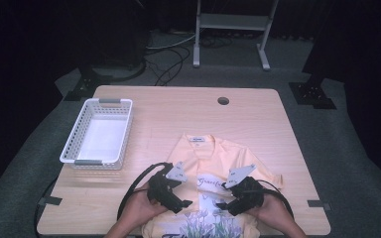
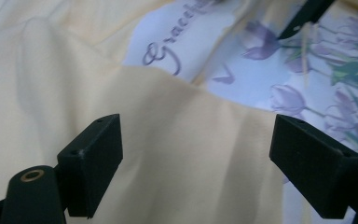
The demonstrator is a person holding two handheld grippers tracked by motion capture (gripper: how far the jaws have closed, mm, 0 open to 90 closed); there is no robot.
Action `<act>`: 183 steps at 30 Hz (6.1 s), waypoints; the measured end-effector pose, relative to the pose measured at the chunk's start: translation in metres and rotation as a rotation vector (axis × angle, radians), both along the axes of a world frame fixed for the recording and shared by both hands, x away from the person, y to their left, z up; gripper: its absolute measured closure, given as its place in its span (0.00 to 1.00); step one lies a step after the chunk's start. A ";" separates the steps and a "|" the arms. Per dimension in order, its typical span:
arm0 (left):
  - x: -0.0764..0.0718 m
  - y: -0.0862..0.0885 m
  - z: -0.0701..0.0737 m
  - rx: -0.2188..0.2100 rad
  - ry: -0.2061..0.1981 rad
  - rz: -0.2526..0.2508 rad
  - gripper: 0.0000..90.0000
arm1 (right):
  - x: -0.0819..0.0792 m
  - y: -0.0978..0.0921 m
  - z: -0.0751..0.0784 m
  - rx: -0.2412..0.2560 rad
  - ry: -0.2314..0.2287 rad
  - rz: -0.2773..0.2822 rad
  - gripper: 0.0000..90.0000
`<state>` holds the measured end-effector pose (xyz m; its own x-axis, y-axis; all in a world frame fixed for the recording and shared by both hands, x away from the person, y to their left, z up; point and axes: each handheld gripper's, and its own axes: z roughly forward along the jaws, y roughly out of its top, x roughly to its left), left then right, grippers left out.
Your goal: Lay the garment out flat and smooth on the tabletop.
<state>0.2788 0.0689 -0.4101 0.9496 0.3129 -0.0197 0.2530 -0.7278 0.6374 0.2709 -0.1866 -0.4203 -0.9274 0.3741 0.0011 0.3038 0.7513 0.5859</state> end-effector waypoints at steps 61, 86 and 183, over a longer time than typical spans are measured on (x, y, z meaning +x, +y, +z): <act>0.031 0.008 0.046 0.231 -0.111 -0.210 0.91 | 0.009 -0.039 -0.007 -0.024 0.017 -0.038 0.23; 0.040 0.061 0.046 0.247 -0.103 -0.082 0.91 | 0.009 -0.035 -0.006 -0.047 0.025 -0.052 0.22; 0.055 0.035 -0.007 0.197 0.037 0.035 0.23 | 0.025 -0.027 -0.011 -0.041 0.029 -0.057 0.04</act>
<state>0.3335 0.1038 -0.4175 0.9378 0.3471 0.0106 0.3011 -0.8278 0.4733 0.2960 -0.2139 -0.4317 -0.9042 0.4270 0.0109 0.3634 0.7555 0.5451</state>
